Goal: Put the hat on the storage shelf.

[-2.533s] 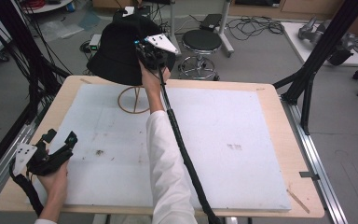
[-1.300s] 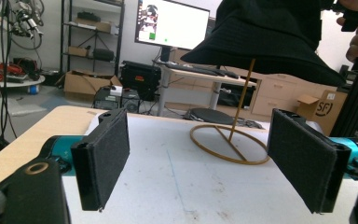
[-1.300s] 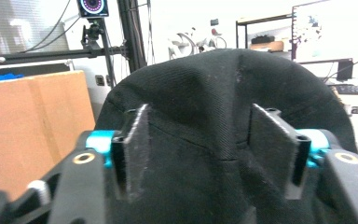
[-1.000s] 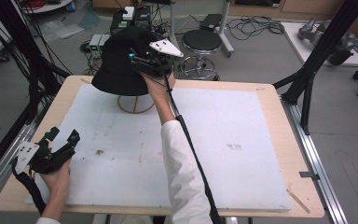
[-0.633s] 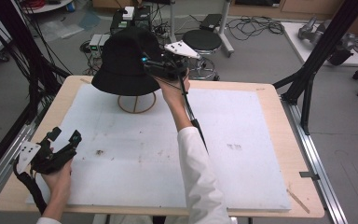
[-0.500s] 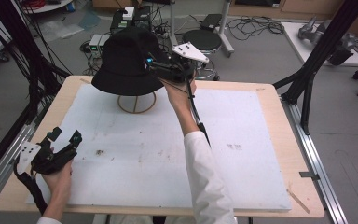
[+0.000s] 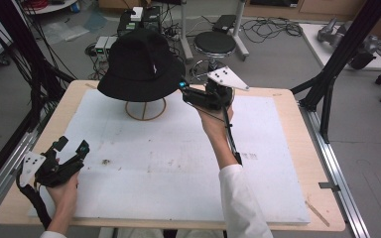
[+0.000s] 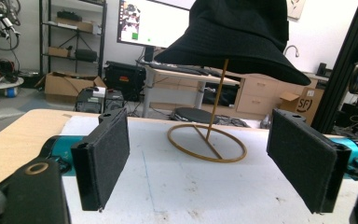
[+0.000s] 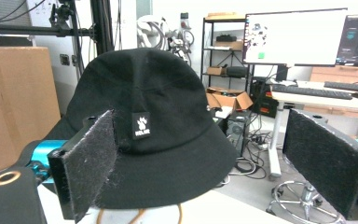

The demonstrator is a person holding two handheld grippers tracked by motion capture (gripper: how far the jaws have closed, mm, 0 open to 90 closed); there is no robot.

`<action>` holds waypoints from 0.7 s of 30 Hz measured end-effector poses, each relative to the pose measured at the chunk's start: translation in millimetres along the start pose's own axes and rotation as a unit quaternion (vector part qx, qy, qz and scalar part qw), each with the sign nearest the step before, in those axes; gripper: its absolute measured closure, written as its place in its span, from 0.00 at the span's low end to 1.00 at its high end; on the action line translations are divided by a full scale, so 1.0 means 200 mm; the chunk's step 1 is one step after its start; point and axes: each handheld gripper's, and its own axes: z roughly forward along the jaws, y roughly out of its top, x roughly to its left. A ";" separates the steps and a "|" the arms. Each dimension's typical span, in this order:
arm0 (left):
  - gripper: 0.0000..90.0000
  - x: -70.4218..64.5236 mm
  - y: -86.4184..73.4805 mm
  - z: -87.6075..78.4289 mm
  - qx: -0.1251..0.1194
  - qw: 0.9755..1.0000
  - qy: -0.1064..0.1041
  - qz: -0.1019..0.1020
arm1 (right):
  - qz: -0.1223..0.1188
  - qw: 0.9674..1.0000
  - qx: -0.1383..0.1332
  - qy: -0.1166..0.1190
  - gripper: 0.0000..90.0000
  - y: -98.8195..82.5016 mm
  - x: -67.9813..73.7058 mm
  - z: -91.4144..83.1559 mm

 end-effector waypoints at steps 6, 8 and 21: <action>0.24 0.00 0.00 -0.01 0.003 1.000 0.000 0.003 | 0.011 1.000 -0.002 -0.008 0.11 -0.03 -0.08 -0.13; 0.24 0.01 0.00 -0.01 0.003 1.000 0.002 0.000 | 0.015 1.000 -0.004 -0.017 0.11 -0.04 -0.12 -0.19; 0.24 -0.01 -0.02 -0.01 0.012 1.000 -0.004 -0.001 | 0.024 0.998 0.003 -0.062 0.11 -0.20 -0.27 -0.47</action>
